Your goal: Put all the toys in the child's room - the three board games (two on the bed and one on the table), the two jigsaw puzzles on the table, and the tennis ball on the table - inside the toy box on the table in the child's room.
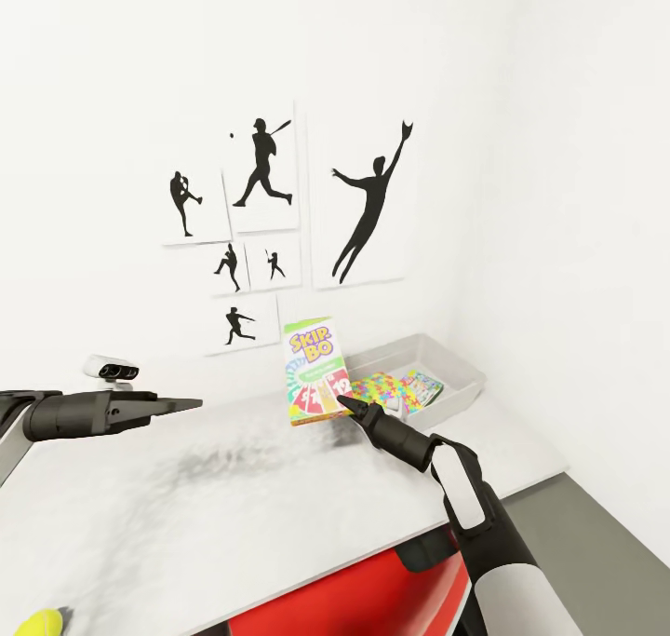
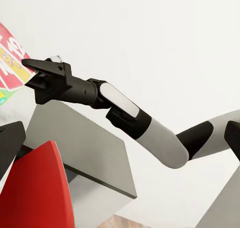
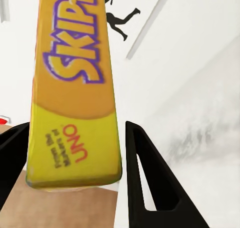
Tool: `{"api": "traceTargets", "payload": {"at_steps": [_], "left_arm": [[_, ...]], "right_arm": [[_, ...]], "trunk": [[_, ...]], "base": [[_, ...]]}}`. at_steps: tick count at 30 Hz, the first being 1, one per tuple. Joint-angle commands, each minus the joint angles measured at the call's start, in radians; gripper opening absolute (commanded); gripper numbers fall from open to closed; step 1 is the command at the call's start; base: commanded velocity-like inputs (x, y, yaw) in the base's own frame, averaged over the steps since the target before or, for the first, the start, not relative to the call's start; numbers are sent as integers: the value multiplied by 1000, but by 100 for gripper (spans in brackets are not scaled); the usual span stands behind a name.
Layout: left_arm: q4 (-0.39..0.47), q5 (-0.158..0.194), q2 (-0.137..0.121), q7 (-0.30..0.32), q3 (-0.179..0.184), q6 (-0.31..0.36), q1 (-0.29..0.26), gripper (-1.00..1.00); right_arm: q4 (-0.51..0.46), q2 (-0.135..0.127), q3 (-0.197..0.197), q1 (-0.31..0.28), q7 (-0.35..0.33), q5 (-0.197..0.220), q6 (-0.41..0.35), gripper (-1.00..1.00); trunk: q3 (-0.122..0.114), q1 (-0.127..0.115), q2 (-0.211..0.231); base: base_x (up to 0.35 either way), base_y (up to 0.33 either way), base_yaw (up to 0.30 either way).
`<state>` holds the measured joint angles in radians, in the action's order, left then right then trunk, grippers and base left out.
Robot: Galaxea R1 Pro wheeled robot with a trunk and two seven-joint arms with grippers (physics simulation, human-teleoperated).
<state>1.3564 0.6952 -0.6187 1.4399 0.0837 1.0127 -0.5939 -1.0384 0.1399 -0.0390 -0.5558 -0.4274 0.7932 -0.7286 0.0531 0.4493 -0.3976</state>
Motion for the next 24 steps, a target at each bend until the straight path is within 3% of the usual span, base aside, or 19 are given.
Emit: {"api": "traceTargets", "payload": {"at_steps": [1, 24], "left_arm": [[0, 3, -1, 2, 2, 11, -1, 100], [0, 3, -1, 2, 2, 11, -1, 100]], "right_arm": [[0, 1, -4, -1, -2, 1, -8, -100], [0, 1, -4, -1, -2, 0, -8, -100]], "trunk": [[2, 1, -2], [2, 1, -2]], "base": [[0, 0, 0], [86, 0, 0]]}}
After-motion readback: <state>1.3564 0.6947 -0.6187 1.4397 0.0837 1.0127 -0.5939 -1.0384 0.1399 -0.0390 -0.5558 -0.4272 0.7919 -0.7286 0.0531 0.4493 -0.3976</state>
